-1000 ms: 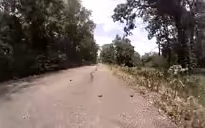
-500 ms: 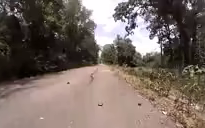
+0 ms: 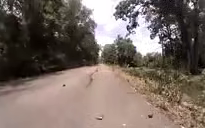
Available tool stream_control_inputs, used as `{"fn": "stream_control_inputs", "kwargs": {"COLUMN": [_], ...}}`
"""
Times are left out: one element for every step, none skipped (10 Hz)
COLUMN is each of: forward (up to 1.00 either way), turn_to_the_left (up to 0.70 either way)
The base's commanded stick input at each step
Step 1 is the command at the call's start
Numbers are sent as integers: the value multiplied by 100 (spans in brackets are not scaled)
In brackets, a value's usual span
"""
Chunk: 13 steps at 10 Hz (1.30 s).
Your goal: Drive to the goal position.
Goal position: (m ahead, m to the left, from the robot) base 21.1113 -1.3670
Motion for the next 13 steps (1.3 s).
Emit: {"fn": "stream_control_inputs", "kwargs": {"forward": [70,70,70,70,70,70,70,70,70,70,70,70,70], "turn_to_the_left": [0,0,0,6,34,26,11,0,0,0,0,0,0]}}
